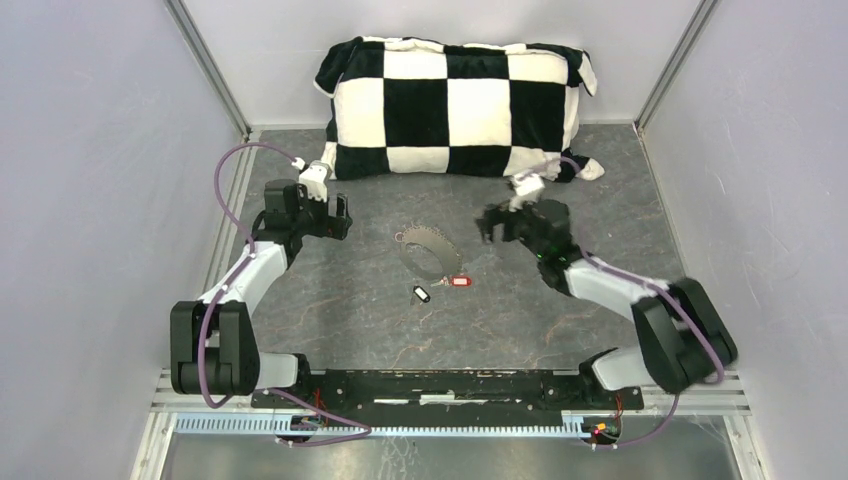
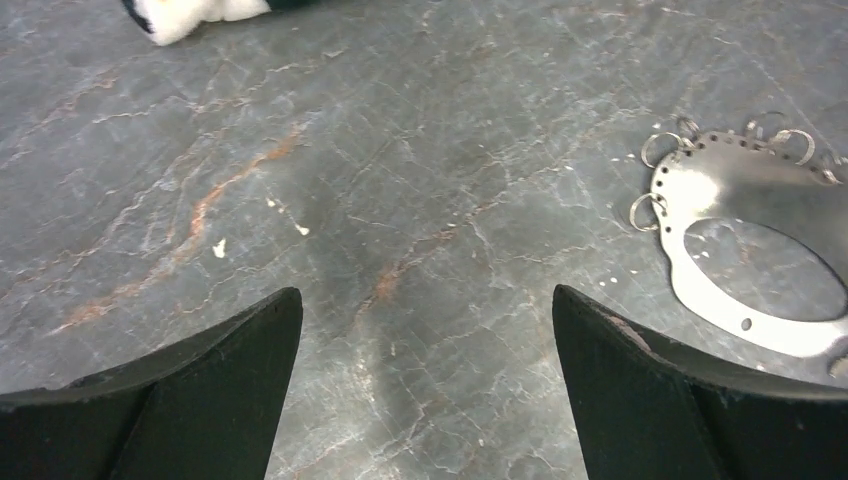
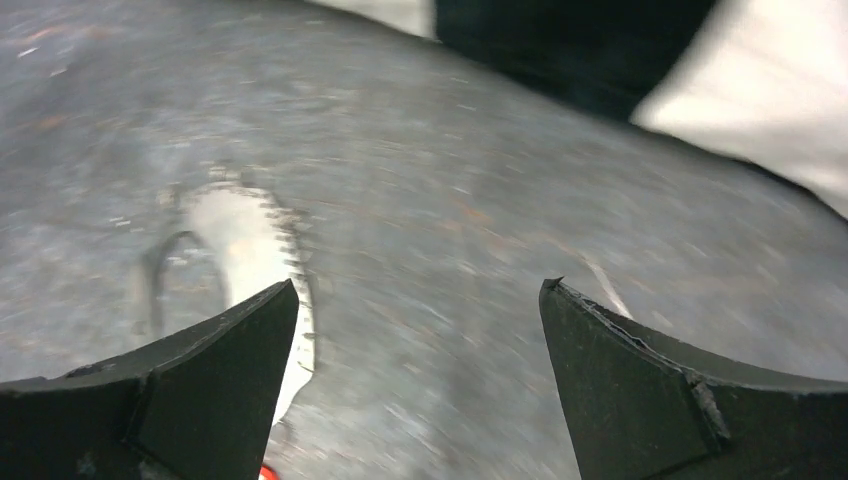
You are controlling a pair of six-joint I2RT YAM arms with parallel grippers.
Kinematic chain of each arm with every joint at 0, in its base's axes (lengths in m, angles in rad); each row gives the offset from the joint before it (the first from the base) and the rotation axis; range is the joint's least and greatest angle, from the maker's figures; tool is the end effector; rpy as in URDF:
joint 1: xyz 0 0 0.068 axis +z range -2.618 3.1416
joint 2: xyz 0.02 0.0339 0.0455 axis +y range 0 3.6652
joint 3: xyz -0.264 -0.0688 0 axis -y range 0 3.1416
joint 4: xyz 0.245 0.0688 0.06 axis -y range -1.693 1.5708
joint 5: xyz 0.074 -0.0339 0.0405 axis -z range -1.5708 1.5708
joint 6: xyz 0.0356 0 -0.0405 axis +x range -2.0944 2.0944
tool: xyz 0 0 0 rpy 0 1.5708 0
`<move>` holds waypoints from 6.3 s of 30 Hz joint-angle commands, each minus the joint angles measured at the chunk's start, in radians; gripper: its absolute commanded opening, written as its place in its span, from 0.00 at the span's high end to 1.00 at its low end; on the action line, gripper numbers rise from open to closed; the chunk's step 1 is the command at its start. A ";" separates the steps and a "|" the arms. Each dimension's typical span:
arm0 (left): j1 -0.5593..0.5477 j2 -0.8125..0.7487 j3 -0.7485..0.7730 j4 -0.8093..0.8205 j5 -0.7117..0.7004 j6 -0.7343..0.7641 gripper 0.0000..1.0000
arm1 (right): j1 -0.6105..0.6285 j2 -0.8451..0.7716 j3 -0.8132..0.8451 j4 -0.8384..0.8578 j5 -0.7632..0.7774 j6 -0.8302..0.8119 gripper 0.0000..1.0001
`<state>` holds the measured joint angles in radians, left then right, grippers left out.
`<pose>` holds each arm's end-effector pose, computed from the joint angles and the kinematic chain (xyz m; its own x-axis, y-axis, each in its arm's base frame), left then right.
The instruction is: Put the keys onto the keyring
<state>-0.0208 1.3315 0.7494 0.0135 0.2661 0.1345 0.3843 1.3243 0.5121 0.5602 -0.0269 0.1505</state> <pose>0.2861 -0.0153 0.2271 -0.5011 0.1398 -0.8540 0.3116 0.9498 -0.0273 0.2535 0.1035 0.2056 -0.2884 0.0451 -0.9565 -0.3598 0.9206 0.1518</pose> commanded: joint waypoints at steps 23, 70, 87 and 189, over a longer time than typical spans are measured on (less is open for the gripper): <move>0.004 0.041 0.168 -0.291 0.103 -0.030 0.00 | 0.384 0.834 0.948 -0.441 -0.141 -0.273 0.38; 0.001 -0.084 0.355 -0.852 0.651 0.590 0.21 | 0.380 0.383 0.560 0.061 -0.478 0.100 1.00; 0.001 -0.230 0.510 -1.057 0.774 0.638 0.03 | 0.448 0.163 0.446 0.211 -0.547 0.174 1.00; -0.065 -0.417 0.493 -1.415 0.865 1.030 0.98 | 0.726 0.051 0.551 -0.004 -0.490 -0.034 0.56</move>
<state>-0.0811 0.9550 1.2789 -1.4586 1.1263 1.0840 1.1069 1.3972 0.9920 0.5179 -0.4644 0.1219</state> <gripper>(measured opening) 0.033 0.197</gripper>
